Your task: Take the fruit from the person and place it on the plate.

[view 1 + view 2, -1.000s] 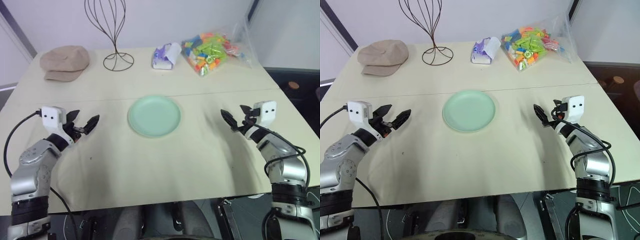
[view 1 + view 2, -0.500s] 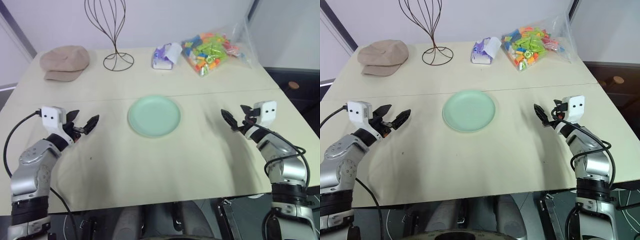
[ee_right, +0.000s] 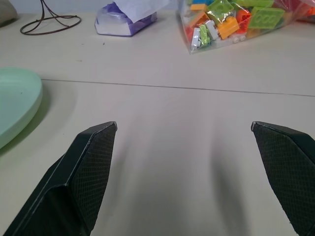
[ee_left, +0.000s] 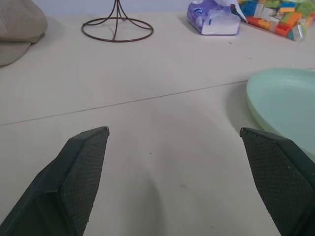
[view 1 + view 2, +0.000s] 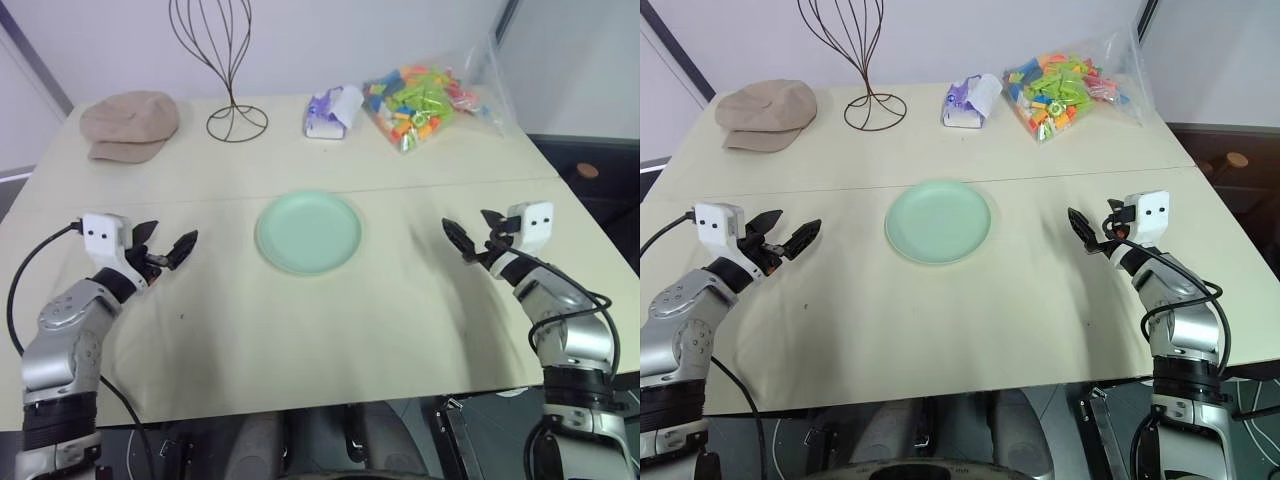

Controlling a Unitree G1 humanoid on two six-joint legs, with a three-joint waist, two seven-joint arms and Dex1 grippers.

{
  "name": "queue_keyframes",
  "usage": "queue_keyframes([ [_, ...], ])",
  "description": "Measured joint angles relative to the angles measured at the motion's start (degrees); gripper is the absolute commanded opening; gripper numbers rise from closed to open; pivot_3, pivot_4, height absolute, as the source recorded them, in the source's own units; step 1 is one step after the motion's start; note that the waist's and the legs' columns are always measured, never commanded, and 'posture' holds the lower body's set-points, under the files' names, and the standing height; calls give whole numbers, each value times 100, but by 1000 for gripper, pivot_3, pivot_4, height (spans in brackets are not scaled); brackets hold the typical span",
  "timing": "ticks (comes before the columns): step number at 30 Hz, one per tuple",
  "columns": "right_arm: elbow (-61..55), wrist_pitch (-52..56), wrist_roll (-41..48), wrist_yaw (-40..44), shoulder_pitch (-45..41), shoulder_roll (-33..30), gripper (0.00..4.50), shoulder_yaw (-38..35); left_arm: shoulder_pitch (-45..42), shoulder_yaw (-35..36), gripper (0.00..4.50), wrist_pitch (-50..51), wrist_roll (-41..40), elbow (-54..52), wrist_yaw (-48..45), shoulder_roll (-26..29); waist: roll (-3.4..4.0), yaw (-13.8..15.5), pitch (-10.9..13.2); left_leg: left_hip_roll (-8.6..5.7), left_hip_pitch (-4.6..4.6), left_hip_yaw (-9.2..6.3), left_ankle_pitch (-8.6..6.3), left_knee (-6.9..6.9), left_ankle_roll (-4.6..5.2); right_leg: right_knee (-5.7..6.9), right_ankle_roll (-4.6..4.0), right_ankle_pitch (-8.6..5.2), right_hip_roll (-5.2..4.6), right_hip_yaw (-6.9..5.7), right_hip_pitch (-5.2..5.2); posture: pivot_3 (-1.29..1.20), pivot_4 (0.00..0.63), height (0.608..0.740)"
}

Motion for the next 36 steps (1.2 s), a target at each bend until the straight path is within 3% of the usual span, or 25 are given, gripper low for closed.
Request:
queue_keyframes([
  [28, 1, -3, 16, 60, -5, -50, 4500, -1, -21, -1, 4457, -88, 64, 5, -4, -1, 0, 0, 0, 0, 0, 0, 0, 0, 0, 0, 0, 0, -1, 1, 0, 0, 150, 740],
  [36, -1174, 1094, 951, 318, 7, -665, 4500, -428, -100, -21, 4457, -98, 80, 90, -69, 1, -1, 7, 2, 1, -1, -1, 0, 0, 0, -4, -1, -1, -2, 1, 1, 0, 150, 740],
])
